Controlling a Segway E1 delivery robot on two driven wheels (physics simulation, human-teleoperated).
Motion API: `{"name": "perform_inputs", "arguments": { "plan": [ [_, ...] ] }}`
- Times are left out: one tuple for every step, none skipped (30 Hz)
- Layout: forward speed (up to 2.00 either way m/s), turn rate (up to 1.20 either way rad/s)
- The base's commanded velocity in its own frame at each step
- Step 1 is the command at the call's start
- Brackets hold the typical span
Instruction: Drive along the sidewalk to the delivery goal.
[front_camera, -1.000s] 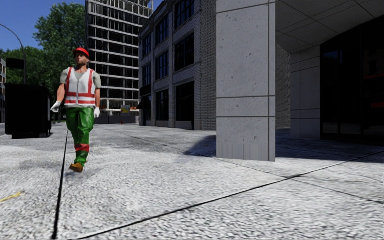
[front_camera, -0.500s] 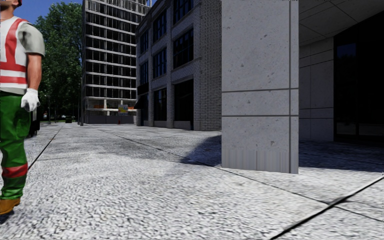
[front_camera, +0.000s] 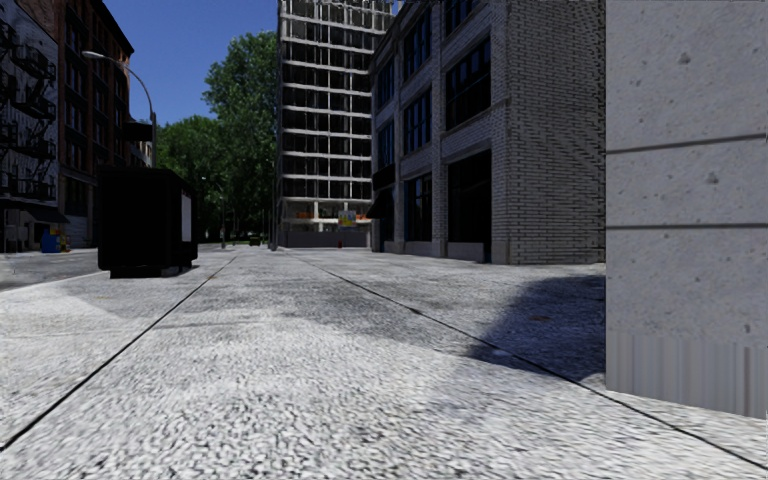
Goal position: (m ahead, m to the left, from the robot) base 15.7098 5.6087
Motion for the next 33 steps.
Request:
{"name": "perform_inputs", "arguments": {
  "plan": [
    [2.0,0.77],
    [2.0,0.77],
    [2.0,0.74],
    [2.0,0.63],
    [2.0,0.63],
    [2.0,0.54],
    [2.0,0.53],
    [2.0,0.52],
    [2.0,0.52],
    [2.0,0.52],
    [2.0,0.52],
    [2.0,0.49],
    [2.0,0.0],
    [2.0,0.0],
    [2.0,0.0],
    [2.0,0.0],
    [2.0,0.0],
    [2.0,0.0],
    [2.0,0.0],
    [2.0,0.0],
    [2.0,0.0],
    [2.0,0.0],
    [2.0,0.0],
    [2.0,0.0],
    [2.0,0.0],
    [2.0,0.0],
    [2.0,0.0],
    [2.0,0.0],
    [2.0,0.0],
    [2.0,0.0],
    [2.0,0.0],
    [2.0,0.0],
    [2.0,0.0]
  ]
}}
